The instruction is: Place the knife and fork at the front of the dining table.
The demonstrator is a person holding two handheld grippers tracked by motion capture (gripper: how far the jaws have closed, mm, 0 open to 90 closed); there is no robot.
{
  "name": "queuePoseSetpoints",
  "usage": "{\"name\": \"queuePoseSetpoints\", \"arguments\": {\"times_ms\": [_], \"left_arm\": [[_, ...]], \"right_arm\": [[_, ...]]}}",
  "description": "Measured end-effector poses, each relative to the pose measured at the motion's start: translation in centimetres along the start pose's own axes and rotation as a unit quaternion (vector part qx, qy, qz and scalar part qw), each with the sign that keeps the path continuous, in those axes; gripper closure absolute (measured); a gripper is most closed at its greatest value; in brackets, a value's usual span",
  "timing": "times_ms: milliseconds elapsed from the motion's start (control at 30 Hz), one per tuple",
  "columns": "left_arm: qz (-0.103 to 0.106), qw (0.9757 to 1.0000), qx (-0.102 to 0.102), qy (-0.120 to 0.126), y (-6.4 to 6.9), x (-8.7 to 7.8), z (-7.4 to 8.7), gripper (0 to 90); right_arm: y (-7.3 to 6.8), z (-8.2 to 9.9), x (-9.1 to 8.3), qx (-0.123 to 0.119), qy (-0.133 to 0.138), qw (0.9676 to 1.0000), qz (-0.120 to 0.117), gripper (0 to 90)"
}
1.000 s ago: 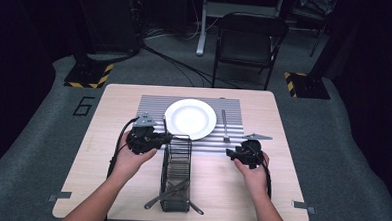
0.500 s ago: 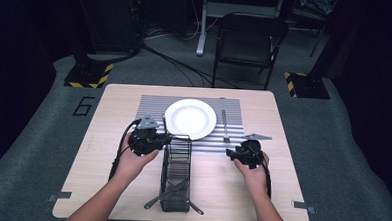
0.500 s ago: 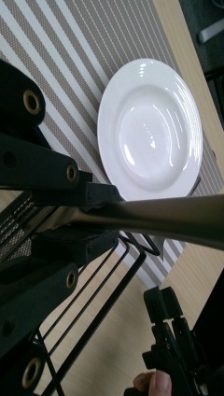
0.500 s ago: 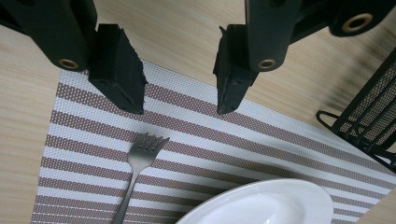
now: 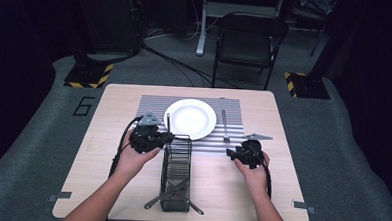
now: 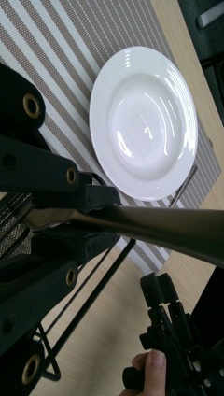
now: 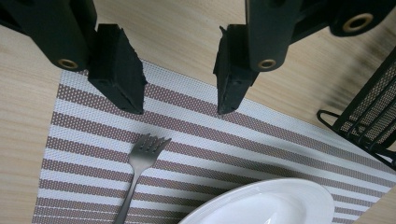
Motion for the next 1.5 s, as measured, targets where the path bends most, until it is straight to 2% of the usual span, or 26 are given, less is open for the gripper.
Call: {"name": "queuePoseSetpoints", "arguments": {"times_ms": [167,433,700,933,1133,1333,1500], "left_arm": [[0.0,1.0,0.005,0.004,0.1,-0.8,-0.9,80.3],[0.002,1.0,0.001,0.008,0.0,-1.5,-2.3,80.3],[0.005,0.9998,0.01,0.015,0.2,-2.7,-4.2,80.3],[0.006,0.9997,0.013,0.019,0.4,-3.7,-5.7,80.3],[0.012,0.9995,0.02,0.022,0.7,-4.9,-7.0,80.3],[0.006,0.9992,0.027,0.027,0.8,-6.0,-7.9,80.3],[0.0,0.9991,0.025,0.034,0.3,-6.7,-8.4,80.4]], "right_arm": [[0.0,0.0,0.0,0.0,0.001,1.0,-0.001,52.0],[0.0,0.0,0.0,0.0,0.001,1.0,-0.001,52.0],[0.1,0.0,0.0,0.002,0.004,1.0,-0.002,52.0],[0.3,-0.1,-0.1,0.013,0.006,0.9999,-0.004,52.0],[0.2,0.0,-0.1,0.009,0.005,0.9999,-0.004,52.0],[0.2,-0.1,-0.2,0.013,0.008,0.9999,-0.004,52.0],[0.2,-0.1,-0.3,0.013,0.009,0.9999,-0.004,52.0]]}}
Point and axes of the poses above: each handheld gripper's, and its own axes: x roughly forward along the jaws, z roughly out of its underside, y roughly to its right, the point moved 4 cm from there along x, roughly forward along the jaws, and after that the axes turned 2 degrees about z, right-handed, at the moved point
